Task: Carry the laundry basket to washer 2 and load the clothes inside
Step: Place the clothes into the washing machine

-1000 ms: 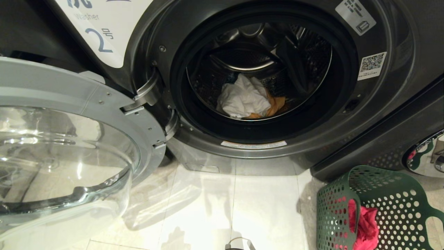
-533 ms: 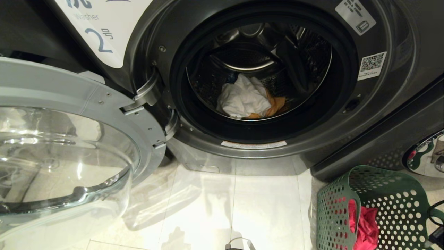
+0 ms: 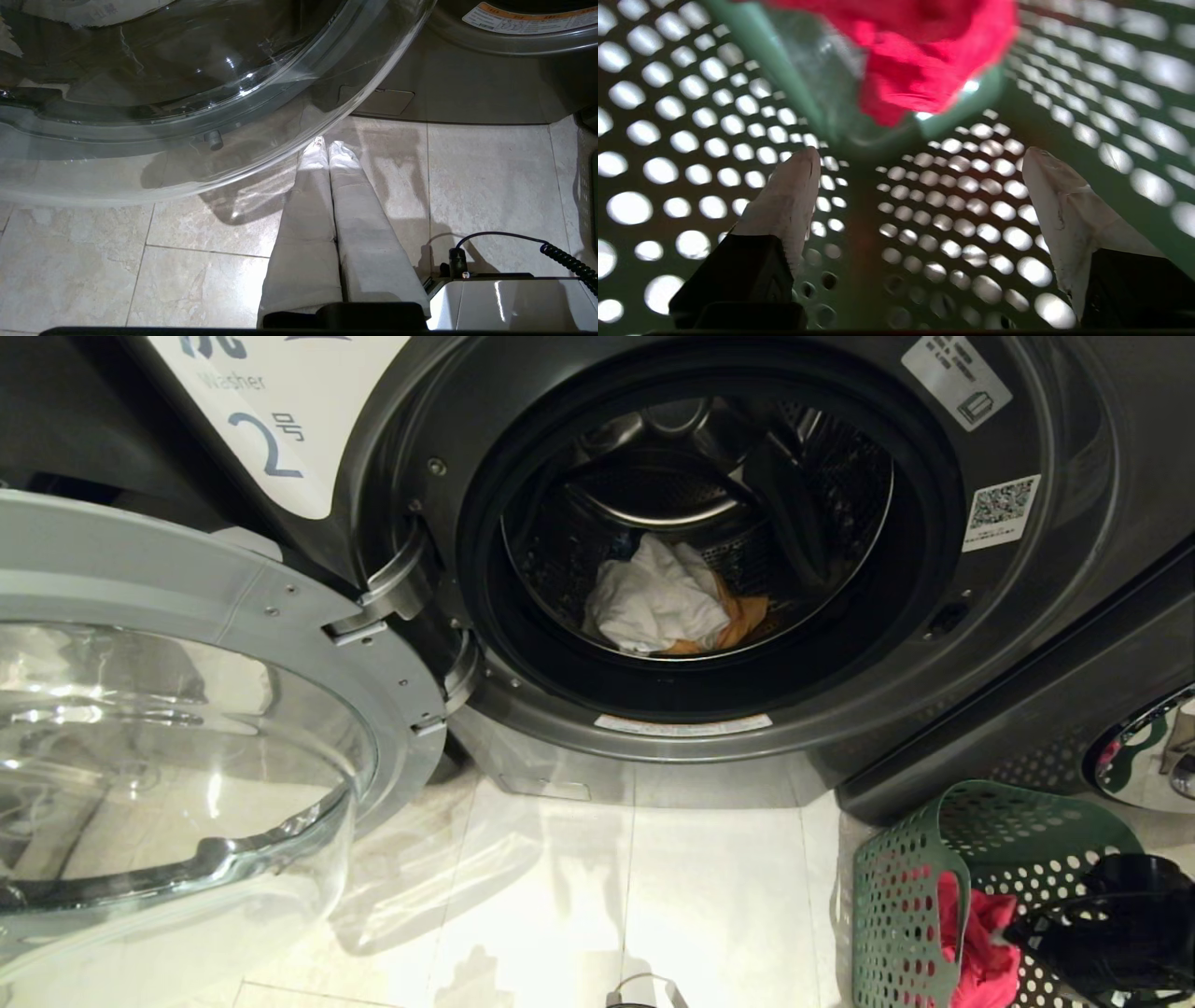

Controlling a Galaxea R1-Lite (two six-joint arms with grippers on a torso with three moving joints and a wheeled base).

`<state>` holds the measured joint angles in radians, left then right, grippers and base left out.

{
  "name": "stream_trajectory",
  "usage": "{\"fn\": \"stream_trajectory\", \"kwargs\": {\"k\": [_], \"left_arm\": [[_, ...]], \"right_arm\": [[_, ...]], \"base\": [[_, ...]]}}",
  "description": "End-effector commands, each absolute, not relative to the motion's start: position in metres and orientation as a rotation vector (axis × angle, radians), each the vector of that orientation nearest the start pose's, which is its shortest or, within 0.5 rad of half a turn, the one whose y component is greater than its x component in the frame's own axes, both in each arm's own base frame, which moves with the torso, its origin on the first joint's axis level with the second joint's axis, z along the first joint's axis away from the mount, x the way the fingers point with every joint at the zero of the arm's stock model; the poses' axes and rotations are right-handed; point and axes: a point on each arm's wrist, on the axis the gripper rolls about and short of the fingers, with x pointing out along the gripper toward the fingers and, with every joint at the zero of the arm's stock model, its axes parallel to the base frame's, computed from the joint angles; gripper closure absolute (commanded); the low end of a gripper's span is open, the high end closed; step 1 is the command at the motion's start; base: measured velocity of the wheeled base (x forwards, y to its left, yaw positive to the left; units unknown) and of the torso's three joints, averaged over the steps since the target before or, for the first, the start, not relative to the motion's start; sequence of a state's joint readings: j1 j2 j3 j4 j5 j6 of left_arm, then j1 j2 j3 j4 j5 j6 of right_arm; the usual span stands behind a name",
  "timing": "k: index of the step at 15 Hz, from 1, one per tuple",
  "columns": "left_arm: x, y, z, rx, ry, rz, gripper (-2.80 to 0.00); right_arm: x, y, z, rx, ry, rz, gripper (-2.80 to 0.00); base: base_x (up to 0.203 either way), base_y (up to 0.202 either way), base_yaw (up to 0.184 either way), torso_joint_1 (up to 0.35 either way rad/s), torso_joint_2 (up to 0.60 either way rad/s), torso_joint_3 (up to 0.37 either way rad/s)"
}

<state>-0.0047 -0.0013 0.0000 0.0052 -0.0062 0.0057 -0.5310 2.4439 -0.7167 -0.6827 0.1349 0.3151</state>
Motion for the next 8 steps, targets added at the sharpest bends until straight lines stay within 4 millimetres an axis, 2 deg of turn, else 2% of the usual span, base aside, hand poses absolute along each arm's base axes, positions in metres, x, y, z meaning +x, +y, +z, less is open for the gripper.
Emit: {"fn": "stream_trajectory", "kwargs": {"k": [1,3,6,8], "left_arm": [[-0.023,0.0,0.075,0.006,0.003,-0.011,0.0],[-0.023,0.0,0.075,0.006,0.003,-0.011,0.0],[-0.023,0.0,0.075,0.006,0.005,-0.011,0.0],[-0.023,0.0,0.075,0.006,0.003,-0.011,0.0]], "right_arm": [[0.295,-0.145,-0.099,0.593,0.98,-0.478,-2.8],[0.308,-0.14,-0.116,0.529,0.978,-0.516,-2.8],[0.335,-0.153,-0.134,0.463,0.898,-0.59,-2.8],[0.345,-0.157,-0.145,0.403,0.865,-0.594,-2.8]], "base": [[0.0,0.0,0.0,0.0,0.0,0.0],[0.0,0.0,0.0,0.0,0.0,0.0],[0.0,0.0,0.0,0.0,0.0,0.0],[0.0,0.0,0.0,0.0,0.0,0.0]]}}
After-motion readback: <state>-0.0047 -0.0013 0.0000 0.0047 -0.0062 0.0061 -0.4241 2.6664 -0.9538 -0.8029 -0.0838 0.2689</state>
